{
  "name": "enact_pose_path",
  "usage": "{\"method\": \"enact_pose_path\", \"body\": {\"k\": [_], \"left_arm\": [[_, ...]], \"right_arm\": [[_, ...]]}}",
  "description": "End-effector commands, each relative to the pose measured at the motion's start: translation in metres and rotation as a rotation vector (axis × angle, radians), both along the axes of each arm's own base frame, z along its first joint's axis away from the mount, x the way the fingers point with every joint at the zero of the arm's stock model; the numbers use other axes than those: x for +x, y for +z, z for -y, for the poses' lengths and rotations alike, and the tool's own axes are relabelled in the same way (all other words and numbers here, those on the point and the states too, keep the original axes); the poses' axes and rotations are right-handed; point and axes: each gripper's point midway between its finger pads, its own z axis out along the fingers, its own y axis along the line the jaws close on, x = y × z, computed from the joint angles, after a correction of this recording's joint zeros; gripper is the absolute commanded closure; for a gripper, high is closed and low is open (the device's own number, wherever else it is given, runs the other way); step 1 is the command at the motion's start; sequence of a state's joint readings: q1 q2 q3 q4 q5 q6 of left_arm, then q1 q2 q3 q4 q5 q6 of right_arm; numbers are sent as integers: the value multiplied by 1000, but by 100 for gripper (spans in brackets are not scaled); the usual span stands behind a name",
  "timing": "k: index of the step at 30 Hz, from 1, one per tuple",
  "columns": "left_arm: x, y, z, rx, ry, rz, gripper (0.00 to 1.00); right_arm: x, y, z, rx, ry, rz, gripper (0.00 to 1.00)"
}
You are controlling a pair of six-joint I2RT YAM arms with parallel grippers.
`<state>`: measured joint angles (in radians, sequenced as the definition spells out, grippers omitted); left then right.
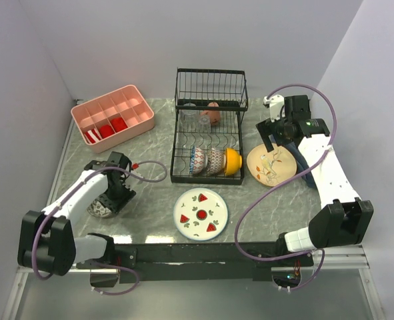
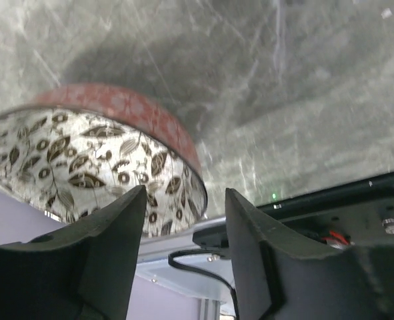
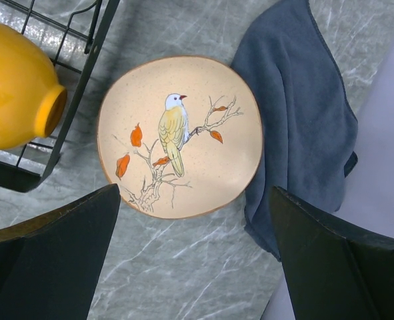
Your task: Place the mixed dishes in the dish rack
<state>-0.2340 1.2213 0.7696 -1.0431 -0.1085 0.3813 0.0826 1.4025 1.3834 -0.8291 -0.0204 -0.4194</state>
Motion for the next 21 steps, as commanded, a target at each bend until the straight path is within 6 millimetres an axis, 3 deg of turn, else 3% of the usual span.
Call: {"method": "enact_pose_path", "body": {"k": [1,5,8,9,13,14,17,18,20,21], "left_arm": [[16,-9,1,3,-19,38,47],[18,-17,-4,37,-22,23,54],[13,-21,-5,38,-29,-3,70],[15,-17,-3,31,-32,11,81],[6,-2,2,-8,-39,1,99],[-1,5,1,-10,-41,-15,99],[6,43,12,-79,-66,48,99],[24,69,20,-117,-77,132,99],[39,97,37,-207,-106,192,99],[59,122,46,-246,-116,269,99]], "right_arm": [[1,17,1,-4,-9,65,0],[2,19,4,-17,-27,82,0],[2,20,8,-23,-48,93,0],[2,20,9,-27,-53,95,0],[1,21,10,-30,-63,102,0],[1,21,11,-31,-66,104,0],[-1,20,12,-32,-67,101,0],[-1,19,12,-32,-67,99,0],[-1,18,11,-31,-68,99,0],[-1,16,11,-29,-67,94,0]]}}
